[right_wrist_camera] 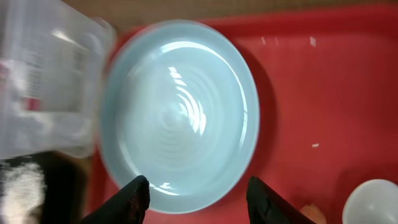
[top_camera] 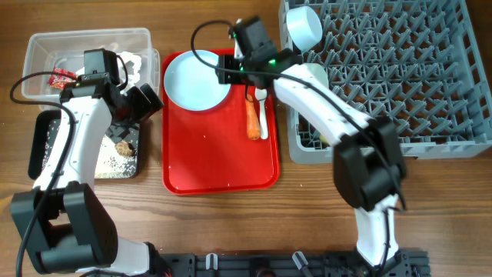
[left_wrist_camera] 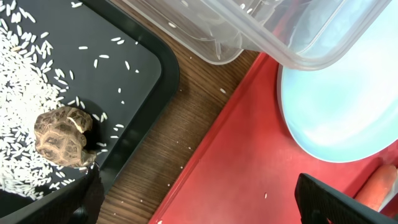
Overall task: Sort waste into correct bins and load items into the dishwasher rack
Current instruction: 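Reach the right gripper to the light-blue plate and grasp its edge, then stand the light-blue plate upright in the rack with the right gripper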
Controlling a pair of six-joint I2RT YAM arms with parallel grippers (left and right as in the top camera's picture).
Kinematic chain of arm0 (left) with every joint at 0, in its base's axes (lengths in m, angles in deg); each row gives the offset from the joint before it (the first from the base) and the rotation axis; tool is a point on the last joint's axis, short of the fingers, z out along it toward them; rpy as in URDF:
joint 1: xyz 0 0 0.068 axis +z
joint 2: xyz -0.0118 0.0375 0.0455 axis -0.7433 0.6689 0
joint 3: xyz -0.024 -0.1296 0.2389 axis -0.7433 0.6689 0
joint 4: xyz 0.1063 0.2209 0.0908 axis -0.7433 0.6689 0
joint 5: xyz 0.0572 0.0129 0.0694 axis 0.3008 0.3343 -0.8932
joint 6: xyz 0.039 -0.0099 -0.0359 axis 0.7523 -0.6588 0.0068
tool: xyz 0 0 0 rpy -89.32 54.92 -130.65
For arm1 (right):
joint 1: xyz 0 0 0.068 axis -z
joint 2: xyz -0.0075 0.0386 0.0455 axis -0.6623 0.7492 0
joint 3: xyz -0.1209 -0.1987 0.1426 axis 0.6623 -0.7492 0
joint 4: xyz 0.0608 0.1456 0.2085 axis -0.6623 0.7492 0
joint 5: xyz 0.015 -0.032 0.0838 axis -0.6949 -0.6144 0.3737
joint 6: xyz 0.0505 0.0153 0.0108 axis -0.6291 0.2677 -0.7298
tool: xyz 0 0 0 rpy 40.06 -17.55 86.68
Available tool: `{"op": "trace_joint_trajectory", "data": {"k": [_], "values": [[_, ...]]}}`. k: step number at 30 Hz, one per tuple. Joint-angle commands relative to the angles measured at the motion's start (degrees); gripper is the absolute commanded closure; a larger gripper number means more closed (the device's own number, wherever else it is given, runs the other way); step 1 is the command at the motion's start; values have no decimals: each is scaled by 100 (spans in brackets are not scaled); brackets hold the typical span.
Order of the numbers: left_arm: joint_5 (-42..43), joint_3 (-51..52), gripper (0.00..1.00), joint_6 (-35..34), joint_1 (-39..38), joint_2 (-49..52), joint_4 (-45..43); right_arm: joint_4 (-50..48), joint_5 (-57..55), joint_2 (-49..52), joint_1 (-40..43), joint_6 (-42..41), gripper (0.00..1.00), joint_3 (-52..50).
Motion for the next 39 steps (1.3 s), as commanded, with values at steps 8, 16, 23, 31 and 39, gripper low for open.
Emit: {"op": "trace_joint_trajectory", "data": {"k": [8,16,23,31,39], "values": [[-55,-39,0,-33,26,-28,2,-133,-487,841,-87,-179,55,7],[-55,-39,0,-33,26,-28,2,-81,-490,1132,-131,-192,80,7],[-55,-39,0,-33,26,-31,2,114,-487,1108,-122,-188,96,15],[-55,-39,0,-33,26,-31,2,568,-669,133,144,17,96,15],[-55,-39,0,-33,26,-31,2,710,-1764,-1705,487,776,96,20]]}}
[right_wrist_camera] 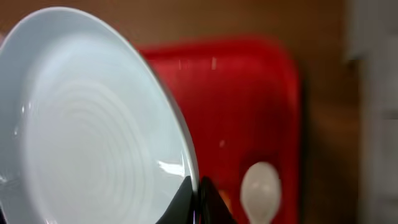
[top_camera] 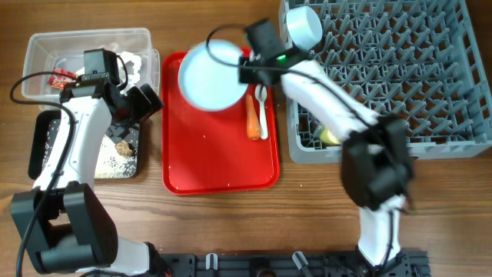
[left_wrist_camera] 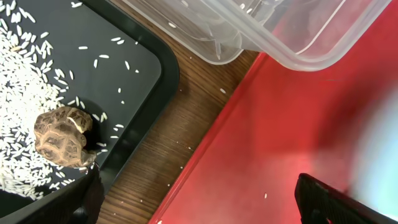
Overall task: Sort waste into correct bins and load items into the dishwasher rack
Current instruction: 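Stand the light-blue plate upright in the rack with the right gripper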
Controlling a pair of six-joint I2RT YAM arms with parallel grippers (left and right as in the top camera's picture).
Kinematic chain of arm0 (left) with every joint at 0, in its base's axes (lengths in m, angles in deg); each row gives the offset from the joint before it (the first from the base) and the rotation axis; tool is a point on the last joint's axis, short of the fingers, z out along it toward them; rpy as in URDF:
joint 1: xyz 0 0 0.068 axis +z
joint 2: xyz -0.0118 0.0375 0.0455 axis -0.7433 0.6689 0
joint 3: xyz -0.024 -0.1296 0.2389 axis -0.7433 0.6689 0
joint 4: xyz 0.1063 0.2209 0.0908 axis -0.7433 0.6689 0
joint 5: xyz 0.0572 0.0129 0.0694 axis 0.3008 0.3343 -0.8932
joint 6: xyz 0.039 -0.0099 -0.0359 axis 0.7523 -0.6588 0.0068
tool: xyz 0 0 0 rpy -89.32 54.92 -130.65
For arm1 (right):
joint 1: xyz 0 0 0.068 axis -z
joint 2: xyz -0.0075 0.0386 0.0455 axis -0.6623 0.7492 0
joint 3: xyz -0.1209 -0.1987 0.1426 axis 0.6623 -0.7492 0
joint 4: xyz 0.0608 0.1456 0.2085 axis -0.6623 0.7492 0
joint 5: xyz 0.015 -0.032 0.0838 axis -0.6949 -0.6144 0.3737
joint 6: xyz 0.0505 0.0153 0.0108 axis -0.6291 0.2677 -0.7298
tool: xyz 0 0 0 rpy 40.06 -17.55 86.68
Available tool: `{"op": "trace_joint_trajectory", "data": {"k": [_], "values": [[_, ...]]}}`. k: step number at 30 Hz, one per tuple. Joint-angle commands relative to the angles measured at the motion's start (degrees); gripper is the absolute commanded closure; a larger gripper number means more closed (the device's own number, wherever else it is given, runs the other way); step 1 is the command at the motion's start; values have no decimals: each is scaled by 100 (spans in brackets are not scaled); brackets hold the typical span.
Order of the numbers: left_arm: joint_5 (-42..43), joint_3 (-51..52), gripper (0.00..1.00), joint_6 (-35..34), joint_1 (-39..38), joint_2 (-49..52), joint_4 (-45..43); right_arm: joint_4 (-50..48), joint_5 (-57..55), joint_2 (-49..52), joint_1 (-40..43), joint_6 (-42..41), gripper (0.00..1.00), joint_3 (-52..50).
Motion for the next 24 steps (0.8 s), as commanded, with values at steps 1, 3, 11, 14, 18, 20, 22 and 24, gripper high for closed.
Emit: {"op": "trace_joint_trajectory", "data": {"k": [1,3,11,14,18,20,22,24], "values": [[-57,-39,0,-33,26,-28,0,190,-1360,-1283,111,393,96,57],[-55,-39,0,-33,26,-28,0,461,-2527,-1631,140,393,96,57],[-55,-39,0,-33,26,-28,0,949,-6736,-2024,280,1954,96,35],[-57,-39,0,-33,26,-31,0,852,-7088,-2017,444,2625,96,17],[-55,-39,0,-33,26,-28,0,629,-5783,-2011,872,3182,96,17],[-57,-39,0,-33,26,-31,0,625,-4540,-1989,1161,3309,96,17],[-55,-39,0,-33,26,-28,0,592,-4299,-1937,1349,3259,96,17],[-55,-39,0,-33,26,-28,0,533,-4301,-1847,1493,3180,96,17]]}}
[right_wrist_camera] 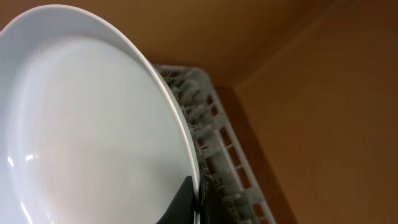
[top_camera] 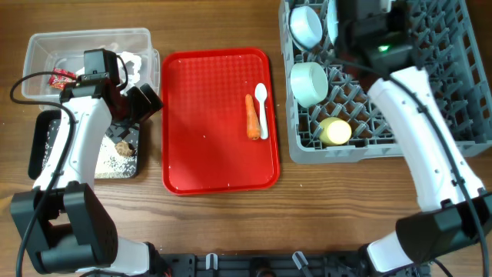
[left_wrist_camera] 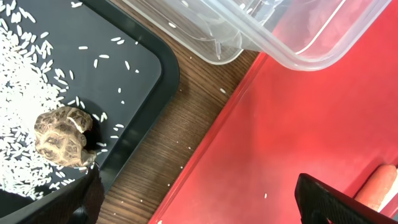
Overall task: Sort waste into correct bins and load items into the dishwasher rack
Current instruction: 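Stand the light-blue plate upright in the rack with the right gripper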
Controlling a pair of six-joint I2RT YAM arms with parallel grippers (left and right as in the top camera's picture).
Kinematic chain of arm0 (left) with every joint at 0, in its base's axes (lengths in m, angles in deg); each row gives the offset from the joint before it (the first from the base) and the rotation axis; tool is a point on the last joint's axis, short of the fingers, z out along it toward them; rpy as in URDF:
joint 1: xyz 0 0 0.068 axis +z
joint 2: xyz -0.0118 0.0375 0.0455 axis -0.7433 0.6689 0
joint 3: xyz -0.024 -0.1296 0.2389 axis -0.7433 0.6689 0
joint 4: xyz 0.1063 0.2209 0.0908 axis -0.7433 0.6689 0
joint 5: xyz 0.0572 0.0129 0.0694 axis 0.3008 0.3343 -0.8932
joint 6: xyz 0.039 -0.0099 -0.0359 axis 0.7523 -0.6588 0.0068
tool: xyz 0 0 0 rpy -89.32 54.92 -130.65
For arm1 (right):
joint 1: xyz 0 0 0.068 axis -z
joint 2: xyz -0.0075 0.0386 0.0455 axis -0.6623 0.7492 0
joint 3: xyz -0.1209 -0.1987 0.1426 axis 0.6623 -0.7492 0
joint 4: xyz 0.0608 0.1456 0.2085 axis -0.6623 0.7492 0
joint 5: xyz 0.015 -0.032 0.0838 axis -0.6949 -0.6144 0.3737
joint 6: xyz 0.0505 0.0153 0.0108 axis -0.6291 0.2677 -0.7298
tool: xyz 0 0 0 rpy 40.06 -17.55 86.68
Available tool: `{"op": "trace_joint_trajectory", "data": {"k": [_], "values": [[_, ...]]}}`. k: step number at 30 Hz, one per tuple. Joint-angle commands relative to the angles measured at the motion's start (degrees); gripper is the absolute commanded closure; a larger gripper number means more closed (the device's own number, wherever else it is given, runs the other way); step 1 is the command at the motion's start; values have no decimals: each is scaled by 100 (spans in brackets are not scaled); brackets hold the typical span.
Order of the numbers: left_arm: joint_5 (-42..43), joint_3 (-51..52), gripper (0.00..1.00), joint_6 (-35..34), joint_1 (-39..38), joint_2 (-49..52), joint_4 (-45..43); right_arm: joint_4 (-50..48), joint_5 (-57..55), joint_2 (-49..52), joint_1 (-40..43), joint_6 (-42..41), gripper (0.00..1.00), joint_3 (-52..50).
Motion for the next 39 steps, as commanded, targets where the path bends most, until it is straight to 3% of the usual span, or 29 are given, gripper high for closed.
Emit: {"op": "trace_joint_trajectory", "data": {"k": [1,14,25,32,34,35,36,39], "values": [[-55,-39,0,-31,26,-28,2,-136,686,243,262,151,96,-4],[-57,-39,0,-31,26,-28,2,-417,52,1322,608,470,96,-7],[-55,-39,0,-31,26,-28,2,-839,-90,1486,654,710,96,-7],[-55,-39,0,-31,26,-28,2,-734,898,1486,581,758,94,-4],[-55,-39,0,-31,26,-28,2,-684,1279,1486,527,745,85,-4],[-57,-39,0,-31,26,-31,2,-667,1443,1486,509,706,61,-4],[-55,-39,0,-31,26,-28,2,-632,1637,1486,483,605,1,-4],[-55,-39,0,-31,26,-28,2,-535,1637,1473,470,149,0,-4]]}}
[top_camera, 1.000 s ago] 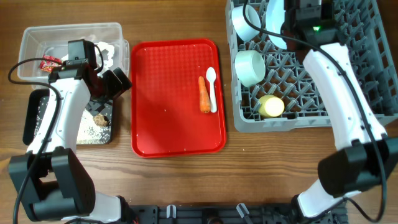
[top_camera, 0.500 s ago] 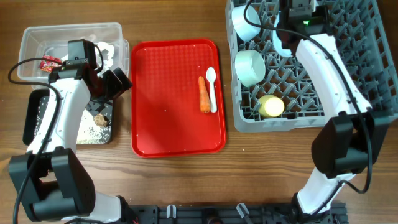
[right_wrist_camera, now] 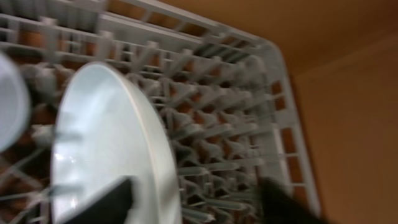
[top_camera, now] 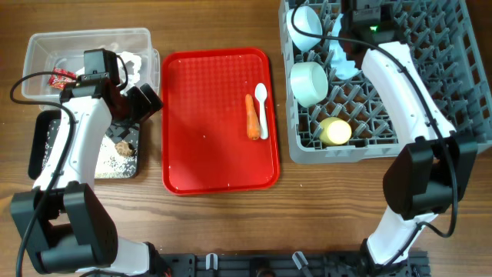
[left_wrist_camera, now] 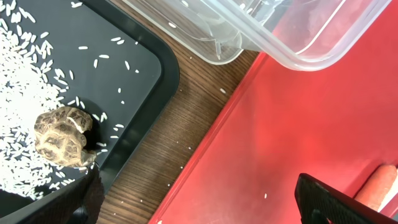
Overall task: Sort waste into correct bins and load items into the dishwasher rack
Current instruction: 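Stand the light-blue plate upright in the rack with the right gripper, then move the right gripper to the white spoon and grasp it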
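Note:
A pale blue plate stands on edge among the tines of the grey dishwasher rack, at its back left. My right gripper is open, one finger on each side of the plate's rim; overhead it sits at the rack's far edge. On the red tray lie a carrot and a white spoon. My left gripper is open and empty, hovering over the wood strip between the black tray and the red tray. The carrot's tip shows beside its right finger.
The rack also holds a white bowl, a white cup and a yellow cup. A clear bin with wrappers stands at the back left. In front of it a black tray holds rice and a brown lump.
The right gripper was shut on the plate's rim above the rack's back left. Now the plate stands among the tines and the jaws are open around it. The left arm is unchanged.
My right gripper was open over the plate lying on the red tray. Then it was shut on the rim with the plate tilted up above the tray, then over the rack. Now the plate stands in the rack, let go. The left gripper stayed open throughout.

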Controlling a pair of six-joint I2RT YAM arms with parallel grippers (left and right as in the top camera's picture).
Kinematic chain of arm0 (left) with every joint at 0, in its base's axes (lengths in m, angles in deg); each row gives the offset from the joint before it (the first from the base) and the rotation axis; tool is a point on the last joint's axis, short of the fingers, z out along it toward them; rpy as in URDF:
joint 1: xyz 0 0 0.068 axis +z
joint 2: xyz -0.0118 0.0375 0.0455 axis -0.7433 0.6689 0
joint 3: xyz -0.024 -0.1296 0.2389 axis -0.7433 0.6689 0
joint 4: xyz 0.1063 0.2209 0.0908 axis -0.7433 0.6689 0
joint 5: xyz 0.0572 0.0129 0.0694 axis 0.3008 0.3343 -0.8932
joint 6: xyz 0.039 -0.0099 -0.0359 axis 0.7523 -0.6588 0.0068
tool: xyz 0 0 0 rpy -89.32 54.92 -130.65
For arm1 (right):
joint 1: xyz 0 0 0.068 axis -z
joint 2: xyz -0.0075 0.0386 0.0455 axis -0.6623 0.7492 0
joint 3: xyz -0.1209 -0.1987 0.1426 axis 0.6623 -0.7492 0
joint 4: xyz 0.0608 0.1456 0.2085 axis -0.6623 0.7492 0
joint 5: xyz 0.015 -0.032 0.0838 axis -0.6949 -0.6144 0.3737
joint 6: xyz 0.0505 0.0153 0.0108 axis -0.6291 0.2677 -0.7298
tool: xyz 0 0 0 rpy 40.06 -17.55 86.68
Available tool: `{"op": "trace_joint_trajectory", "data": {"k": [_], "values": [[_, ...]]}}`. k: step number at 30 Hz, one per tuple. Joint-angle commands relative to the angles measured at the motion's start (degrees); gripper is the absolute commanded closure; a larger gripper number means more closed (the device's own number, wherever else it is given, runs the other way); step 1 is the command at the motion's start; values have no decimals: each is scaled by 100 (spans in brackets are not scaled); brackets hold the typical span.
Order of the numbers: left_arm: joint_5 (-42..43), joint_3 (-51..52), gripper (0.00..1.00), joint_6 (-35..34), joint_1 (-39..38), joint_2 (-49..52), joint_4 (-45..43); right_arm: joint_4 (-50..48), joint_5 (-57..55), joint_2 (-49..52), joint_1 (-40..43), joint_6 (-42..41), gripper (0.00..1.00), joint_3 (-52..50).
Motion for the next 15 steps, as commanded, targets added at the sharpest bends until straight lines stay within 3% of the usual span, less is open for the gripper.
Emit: {"op": "trace_joint_trajectory", "data": {"k": [1,8,15], "values": [[-55,-39,0,-31,26,-28,2,129,372,42,-44,-654,0,-4],[-55,-39,0,-31,26,-31,2,509,1646,-778,-46,-1110,0,52],[-55,-39,0,-31,24,-28,0,933,5460,-1746,-46,-1425,0,50]]}}
